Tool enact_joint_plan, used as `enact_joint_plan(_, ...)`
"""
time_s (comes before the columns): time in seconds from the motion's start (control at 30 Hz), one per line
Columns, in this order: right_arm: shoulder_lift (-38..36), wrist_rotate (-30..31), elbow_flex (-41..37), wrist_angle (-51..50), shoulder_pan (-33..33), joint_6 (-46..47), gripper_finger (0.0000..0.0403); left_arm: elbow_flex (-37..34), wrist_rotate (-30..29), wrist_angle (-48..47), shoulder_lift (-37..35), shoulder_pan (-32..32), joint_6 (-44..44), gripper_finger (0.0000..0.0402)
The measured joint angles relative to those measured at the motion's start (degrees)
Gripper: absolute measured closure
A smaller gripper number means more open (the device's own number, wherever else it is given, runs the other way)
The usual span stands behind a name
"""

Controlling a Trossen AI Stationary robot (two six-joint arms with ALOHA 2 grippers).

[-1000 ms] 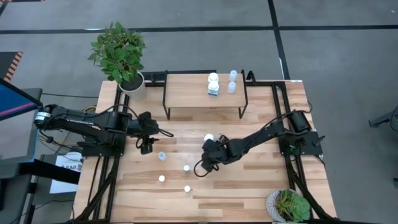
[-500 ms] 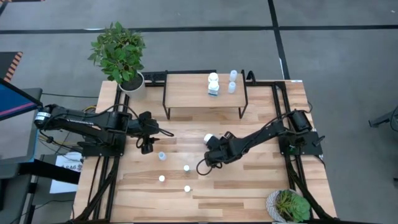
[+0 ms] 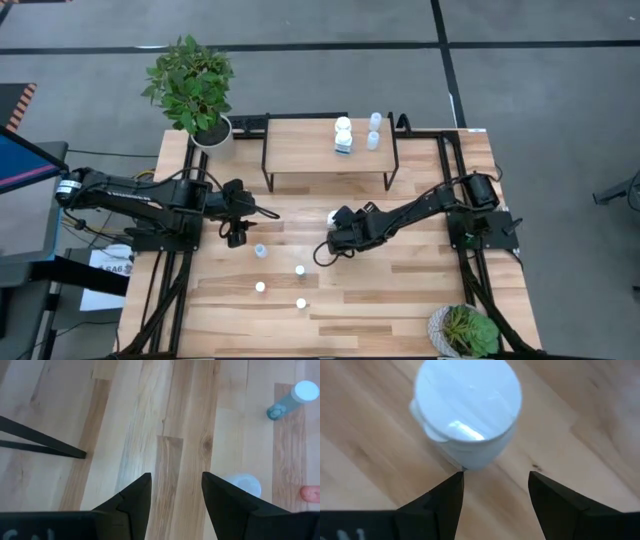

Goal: Pick and place medicine bottles onto shelf by color
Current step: Align the white and blue bottle with the other white and blue bottles on the shelf

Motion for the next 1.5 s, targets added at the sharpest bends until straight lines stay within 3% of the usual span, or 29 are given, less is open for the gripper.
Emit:
enact_joint_plan(0.23, 0.07, -0.75, 4.10, -8.38, 0.84, -10.32, 0.0159, 0.02, -0.02, -0.02, 0.00, 0.00, 0.00, 0.0239)
enact_joint_plan(0.57, 0.07, -1.09, 22.61, -37.56, 5.21, -19.02, 0.0159, 0.04, -0.01, -0.02, 0.00, 0.00, -0.31, 0.0239)
enact_joint_plan(0.77, -0.79, 2.67, 28.44, -51.19, 7.51, -21.90, 0.0159, 0.04, 0.00, -0.05, 0.01, -0.01, -0.29, 0.0239)
enact_joint_plan(0.9, -6.24, 6.30, 26.41, -50.54, 8.04, -22.80, 0.0159, 0.04, 0.00, -0.07, 0.00, 0.00, -0.27, 0.0239)
enact_joint_plan(1.07, -18.73, 11.62, 16.22, -47.74, 7.12, -15.52, 0.0159, 0.04, 0.00, -0.26, 0.02, -0.01, -0.26, 0.0239)
enact_joint_plan(1.17, -26.16, 3.72, 8.37, -36.75, 6.04, -15.24, 0.0159, 0.04, 0.00, -0.26, 0.02, -0.02, -0.24, 0.0239)
enact_joint_plan(1.3, -32.76, -11.08, -0.31, -17.96, 4.86, -24.13, 0.0159, 0.04, -0.02, -0.05, 0.02, -0.02, -0.24, 0.0239)
enact_joint_plan(1.5, -33.46, -10.88, -3.85, -6.31, 3.89, -35.22, 0.0159, 0.04, 0.00, 0.02, 0.02, -0.02, -0.26, 0.0239)
